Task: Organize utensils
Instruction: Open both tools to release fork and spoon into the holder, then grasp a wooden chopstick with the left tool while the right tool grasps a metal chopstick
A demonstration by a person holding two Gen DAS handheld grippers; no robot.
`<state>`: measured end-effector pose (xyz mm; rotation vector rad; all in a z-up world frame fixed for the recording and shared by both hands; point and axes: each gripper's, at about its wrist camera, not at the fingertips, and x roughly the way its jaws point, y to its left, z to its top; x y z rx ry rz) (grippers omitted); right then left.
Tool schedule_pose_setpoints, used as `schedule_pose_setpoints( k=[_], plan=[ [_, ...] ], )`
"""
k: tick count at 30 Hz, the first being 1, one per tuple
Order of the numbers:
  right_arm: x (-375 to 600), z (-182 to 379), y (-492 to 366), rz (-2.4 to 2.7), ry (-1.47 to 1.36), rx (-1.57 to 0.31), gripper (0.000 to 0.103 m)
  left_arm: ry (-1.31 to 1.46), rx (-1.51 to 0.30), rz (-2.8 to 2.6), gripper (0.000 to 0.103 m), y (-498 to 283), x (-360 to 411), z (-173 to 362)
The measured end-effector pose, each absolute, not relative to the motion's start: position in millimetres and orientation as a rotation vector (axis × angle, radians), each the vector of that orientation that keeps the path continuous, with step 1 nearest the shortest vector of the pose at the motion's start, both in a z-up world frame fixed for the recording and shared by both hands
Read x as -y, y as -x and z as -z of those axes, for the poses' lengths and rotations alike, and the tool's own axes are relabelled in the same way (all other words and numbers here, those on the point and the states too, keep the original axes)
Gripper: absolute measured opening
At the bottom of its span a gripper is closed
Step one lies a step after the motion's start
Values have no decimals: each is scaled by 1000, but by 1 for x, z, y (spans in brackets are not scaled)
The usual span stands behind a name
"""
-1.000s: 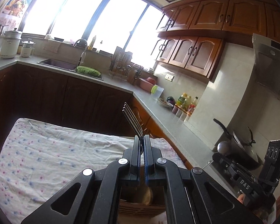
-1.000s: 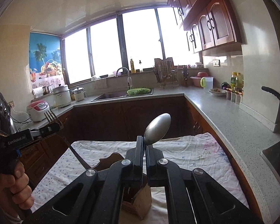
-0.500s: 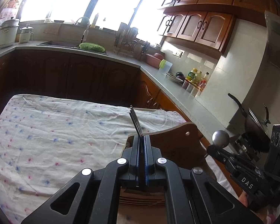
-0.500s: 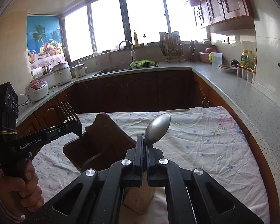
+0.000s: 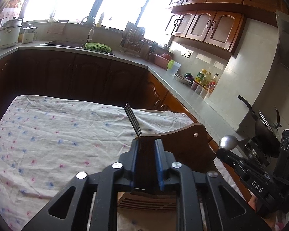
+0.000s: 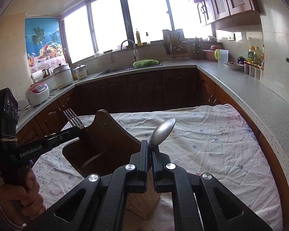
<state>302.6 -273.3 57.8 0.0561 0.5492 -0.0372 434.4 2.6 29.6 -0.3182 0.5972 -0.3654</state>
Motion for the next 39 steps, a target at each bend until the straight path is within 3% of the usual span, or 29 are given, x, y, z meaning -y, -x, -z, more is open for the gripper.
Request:
schedule_pose_setpoints(
  k=[2, 4, 10, 13, 18, 27, 39],
  plan=[
    [275, -60, -301, 38, -66, -549, 9, 321, -591, 366, 33, -428, -5, -34],
    [276, -63, -297, 43, -72, -546, 27, 316, -590, 360, 48, -420, -6, -38],
    [287, -76, -269, 65, -121, -501, 61, 293, -550, 307, 72, -372, -20, -50],
    [292, -80, -248, 76, -159, -477, 101, 278, -547, 254, 83, -340, -30, -50],
    [291, -80, -208, 97, -186, -449, 103, 288, -544, 190, 91, -282, -47, -50],
    [281, -61, -146, 110, -208, -472, 103, 313, -596, 111, 92, -206, -62, -42],
    [282, -36, -118, 126, -214, -553, 103, 246, -674, 136, 92, -181, -34, -41]
  ],
)
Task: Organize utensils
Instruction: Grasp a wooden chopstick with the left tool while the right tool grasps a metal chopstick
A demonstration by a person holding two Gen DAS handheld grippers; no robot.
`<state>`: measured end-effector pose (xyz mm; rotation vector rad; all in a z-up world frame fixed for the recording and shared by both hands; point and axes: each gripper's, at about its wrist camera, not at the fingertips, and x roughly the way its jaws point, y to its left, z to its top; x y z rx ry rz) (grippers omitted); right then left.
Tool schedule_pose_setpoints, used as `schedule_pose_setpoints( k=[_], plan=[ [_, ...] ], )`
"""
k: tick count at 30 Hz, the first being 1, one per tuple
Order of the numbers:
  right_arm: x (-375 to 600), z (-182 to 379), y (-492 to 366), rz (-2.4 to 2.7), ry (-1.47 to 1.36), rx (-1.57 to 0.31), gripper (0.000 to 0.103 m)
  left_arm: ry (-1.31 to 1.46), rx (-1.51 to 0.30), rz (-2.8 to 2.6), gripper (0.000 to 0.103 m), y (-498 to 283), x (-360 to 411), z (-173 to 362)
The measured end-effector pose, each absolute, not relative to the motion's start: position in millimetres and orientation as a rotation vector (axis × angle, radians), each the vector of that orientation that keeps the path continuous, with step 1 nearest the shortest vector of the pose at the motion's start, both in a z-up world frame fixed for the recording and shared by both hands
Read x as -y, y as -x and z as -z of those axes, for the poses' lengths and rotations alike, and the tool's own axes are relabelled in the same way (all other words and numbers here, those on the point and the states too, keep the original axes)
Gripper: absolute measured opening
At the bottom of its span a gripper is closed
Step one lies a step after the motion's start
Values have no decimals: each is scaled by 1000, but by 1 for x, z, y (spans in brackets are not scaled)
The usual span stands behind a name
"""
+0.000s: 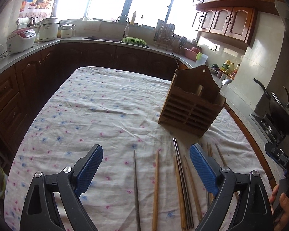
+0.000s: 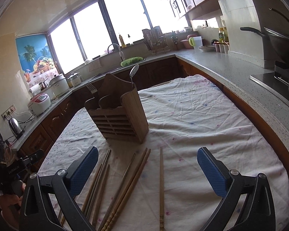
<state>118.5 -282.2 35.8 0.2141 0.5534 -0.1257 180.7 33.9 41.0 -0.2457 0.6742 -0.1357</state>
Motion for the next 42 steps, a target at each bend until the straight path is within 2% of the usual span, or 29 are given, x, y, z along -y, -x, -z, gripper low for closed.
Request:
schedule_pose_setpoints(
  k=[11, 14, 16, 17, 19, 25, 33, 41, 42],
  plan=[
    [275, -23, -123, 107, -204, -592, 101, 195, -729, 163, 91, -198, -20, -28],
    [272, -18, -130, 92, -209, -612, 91, 189, -751, 168, 89, -204, -16, -22],
    [270, -15, -137, 87, -211, -636, 75, 189, -771, 173, 84, -208, -15, -18],
    [269, -13, -140, 83, -212, -647, 71, 190, -782, 177, 82, -211, -13, -16],
    [267, -8, -147, 73, -217, -669, 59, 183, -802, 183, 77, -217, -10, -12],
    [256, 9, -172, 31, -220, -733, 38, 153, -879, 201, 61, -240, 1, 5],
    [246, 38, -214, 9, -213, -833, 24, 110, -963, 230, 38, -276, 16, 29],
    [234, 66, -244, 54, -103, -926, 21, 42, -993, 221, 34, -295, 30, 47],
    [231, 68, -246, 63, -72, -931, 21, 32, -991, 214, 31, -295, 31, 47]
  ],
)
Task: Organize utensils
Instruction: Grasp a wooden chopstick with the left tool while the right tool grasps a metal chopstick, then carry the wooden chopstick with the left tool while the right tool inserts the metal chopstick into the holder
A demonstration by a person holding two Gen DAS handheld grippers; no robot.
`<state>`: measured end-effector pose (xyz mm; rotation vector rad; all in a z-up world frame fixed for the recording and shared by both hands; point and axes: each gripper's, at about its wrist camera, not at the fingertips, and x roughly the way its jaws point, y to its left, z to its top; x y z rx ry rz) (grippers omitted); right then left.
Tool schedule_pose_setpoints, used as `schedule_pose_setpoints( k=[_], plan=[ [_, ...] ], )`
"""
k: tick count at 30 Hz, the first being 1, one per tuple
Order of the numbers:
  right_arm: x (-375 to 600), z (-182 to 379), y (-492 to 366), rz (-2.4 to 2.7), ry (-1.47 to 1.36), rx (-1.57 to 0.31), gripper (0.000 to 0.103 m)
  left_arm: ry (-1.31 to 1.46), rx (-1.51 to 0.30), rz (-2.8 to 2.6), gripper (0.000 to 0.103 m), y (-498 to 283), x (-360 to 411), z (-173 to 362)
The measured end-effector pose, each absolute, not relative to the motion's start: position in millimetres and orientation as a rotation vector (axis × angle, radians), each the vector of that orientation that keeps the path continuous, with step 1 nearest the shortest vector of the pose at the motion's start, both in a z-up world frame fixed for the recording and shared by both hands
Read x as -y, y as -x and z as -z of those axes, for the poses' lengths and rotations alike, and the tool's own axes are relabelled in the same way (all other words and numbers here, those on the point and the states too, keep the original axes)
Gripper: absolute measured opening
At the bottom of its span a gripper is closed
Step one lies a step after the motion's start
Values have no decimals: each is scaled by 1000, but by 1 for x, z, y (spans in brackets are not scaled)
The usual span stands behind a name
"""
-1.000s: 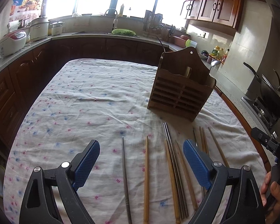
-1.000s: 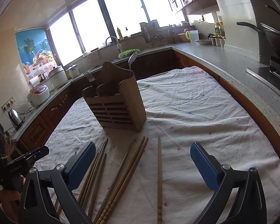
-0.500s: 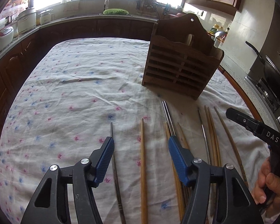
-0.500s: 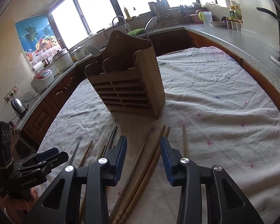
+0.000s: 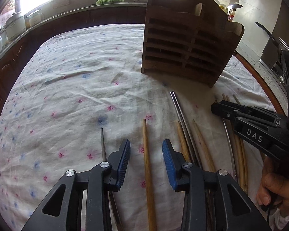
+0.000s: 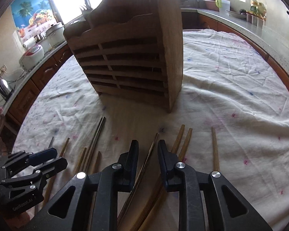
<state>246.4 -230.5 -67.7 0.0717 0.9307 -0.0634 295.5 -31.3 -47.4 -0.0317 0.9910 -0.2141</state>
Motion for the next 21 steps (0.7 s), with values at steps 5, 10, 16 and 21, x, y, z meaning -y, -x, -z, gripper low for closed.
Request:
schedule_pose_setpoints(
  k=[5, 10, 16, 21],
  plan=[
    [214, 71, -249, 101, 49, -924, 10, -20, -989, 181, 9, -298, 36, 48],
    [220, 67, -245, 83, -19, -927, 6, 37, -991, 196, 3, -295, 28, 43],
    [226, 36, -218, 15, -131, -865, 5, 148, -911, 256, 3, -266, 6, 9],
    [220, -3, -191, -30, -170, -777, 4, 225, -821, 306, 3, -236, -17, -29]
  ],
)
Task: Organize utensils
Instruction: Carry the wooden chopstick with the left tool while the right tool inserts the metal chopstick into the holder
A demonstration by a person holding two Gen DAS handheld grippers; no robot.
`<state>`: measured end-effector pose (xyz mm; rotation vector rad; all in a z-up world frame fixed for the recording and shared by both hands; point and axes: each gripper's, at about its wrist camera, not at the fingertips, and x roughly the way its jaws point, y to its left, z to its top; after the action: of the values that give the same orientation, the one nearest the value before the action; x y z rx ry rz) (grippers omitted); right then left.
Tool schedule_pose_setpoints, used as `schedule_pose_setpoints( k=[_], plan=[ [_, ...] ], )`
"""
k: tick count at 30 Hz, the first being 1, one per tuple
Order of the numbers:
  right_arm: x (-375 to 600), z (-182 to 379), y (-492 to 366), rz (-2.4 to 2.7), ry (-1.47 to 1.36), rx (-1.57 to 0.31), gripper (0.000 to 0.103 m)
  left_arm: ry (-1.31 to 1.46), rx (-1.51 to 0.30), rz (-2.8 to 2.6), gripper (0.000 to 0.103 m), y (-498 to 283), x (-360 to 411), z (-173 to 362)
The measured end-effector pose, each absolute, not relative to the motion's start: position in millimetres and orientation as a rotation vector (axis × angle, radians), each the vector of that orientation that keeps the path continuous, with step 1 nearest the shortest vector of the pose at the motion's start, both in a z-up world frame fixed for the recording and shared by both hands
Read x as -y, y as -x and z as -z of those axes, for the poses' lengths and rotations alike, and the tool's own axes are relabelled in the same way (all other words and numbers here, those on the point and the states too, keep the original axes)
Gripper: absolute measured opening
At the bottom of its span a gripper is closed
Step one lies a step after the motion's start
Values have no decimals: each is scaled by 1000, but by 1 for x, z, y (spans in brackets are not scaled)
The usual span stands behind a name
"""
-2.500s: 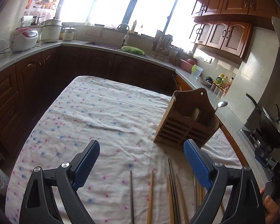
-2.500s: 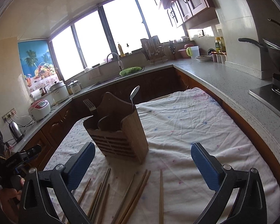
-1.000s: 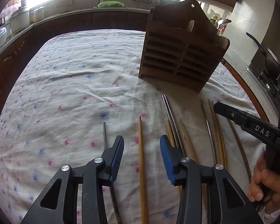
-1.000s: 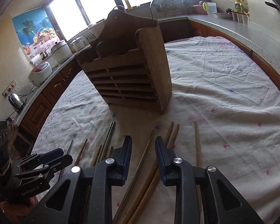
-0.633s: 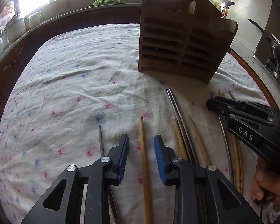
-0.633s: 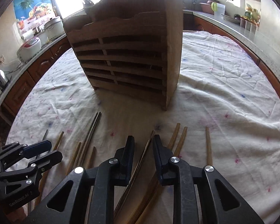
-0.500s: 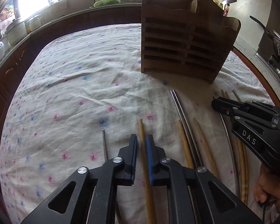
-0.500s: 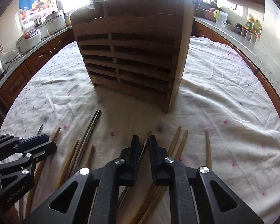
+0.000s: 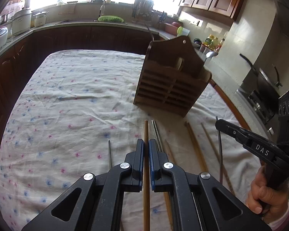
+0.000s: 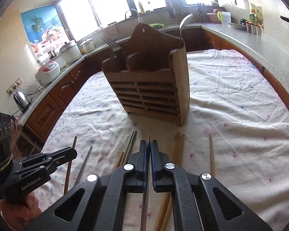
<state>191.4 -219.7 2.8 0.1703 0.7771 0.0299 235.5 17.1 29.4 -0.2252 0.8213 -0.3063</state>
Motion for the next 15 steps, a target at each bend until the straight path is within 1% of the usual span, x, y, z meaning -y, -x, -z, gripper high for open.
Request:
schedule_pose_setpoints(
  k=[8, 15],
  plan=[
    [219, -62, -155, -63, -201, -636, 4, 285, -695, 355, 3, -188, -46, -78],
    [222, -96, -142, -72, -201, -548, 4, 287, -628, 373, 3, -168, -54, -100]
  ],
)
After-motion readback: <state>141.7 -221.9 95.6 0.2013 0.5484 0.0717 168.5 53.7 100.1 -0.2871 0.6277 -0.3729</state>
